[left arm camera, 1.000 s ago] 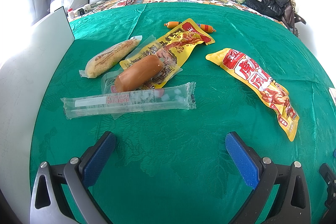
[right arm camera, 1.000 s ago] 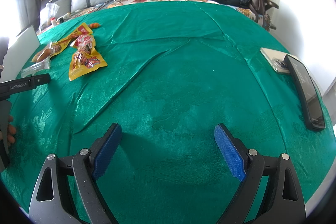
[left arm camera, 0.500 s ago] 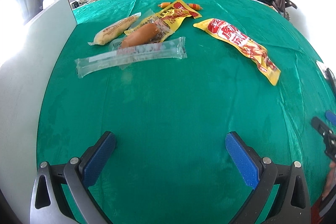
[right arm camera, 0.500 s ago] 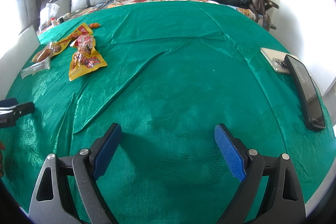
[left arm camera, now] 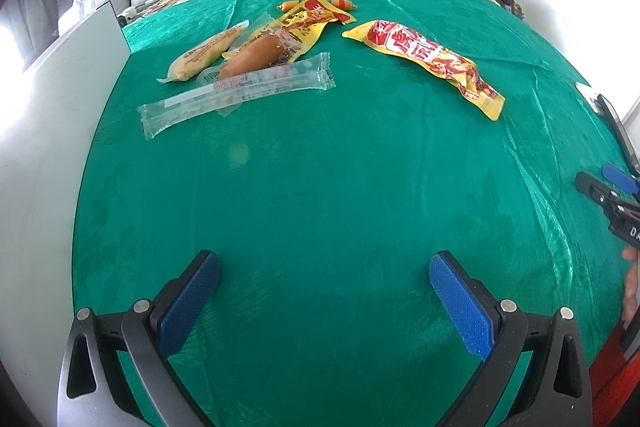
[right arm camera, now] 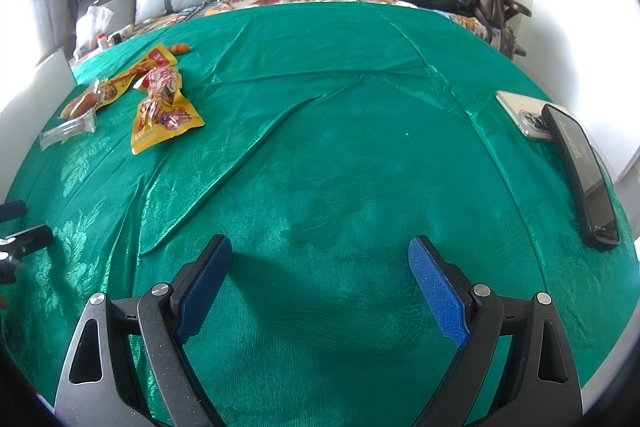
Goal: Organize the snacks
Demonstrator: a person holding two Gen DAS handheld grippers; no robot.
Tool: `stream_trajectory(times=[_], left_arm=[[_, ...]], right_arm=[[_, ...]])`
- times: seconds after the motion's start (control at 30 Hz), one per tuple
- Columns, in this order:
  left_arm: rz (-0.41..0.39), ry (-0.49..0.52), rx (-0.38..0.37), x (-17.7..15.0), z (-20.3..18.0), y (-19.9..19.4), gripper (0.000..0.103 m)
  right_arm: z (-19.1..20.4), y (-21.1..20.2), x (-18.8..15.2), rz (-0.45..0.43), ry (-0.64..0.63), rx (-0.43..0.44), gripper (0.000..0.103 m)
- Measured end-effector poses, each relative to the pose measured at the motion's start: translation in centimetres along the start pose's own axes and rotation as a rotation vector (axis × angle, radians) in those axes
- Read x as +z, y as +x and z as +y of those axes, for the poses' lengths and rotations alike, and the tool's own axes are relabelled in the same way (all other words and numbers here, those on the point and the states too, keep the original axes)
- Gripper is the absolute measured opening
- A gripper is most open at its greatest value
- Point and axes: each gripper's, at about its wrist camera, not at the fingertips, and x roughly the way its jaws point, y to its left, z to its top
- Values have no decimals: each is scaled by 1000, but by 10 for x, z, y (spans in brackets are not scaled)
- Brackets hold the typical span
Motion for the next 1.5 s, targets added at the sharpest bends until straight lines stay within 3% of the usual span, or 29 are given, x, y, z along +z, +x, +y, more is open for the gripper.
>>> stream_trajectory(times=[0.23, 0.4, 0.5, 0.6, 0.77, 0.83, 0.93, 1.0, 1.1, 1.27, 1.37, 1.5], left_arm=[[64, -2, -30, 8, 13, -5, 103], [7, 36, 4, 49, 28, -12, 103], [34, 45, -31, 77, 35, 4, 103], [77, 77, -13, 95, 39, 25, 102], [78, 169, 49, 119, 43, 41, 102], [89, 145, 19, 125, 49, 49, 102], [174, 111, -72, 123, 53, 64, 102], [192, 152, -100, 117, 48, 56, 100], [247, 188, -280, 105, 42, 34, 99], [198, 254, -168, 102, 33, 20, 99], [250, 260, -174, 99, 35, 34, 99], [296, 348, -167, 82, 30, 37, 99]], right_arm=[[0, 0, 0, 0, 0, 0, 93], [0, 0, 0, 0, 0, 0, 93], [0, 0, 0, 0, 0, 0, 93], [0, 0, 0, 0, 0, 0, 93], [0, 0, 0, 0, -1, -1, 93], [0, 1, 0, 0, -1, -1, 93], [0, 0, 0, 0, -1, -1, 93], [0, 1, 0, 0, -1, -1, 93], [0, 1, 0, 0, -1, -1, 93], [2, 2, 1, 5, -2, -2, 94], [2, 2, 1, 4, -4, 0, 94], [2, 3, 1, 3, -5, 2, 94]])
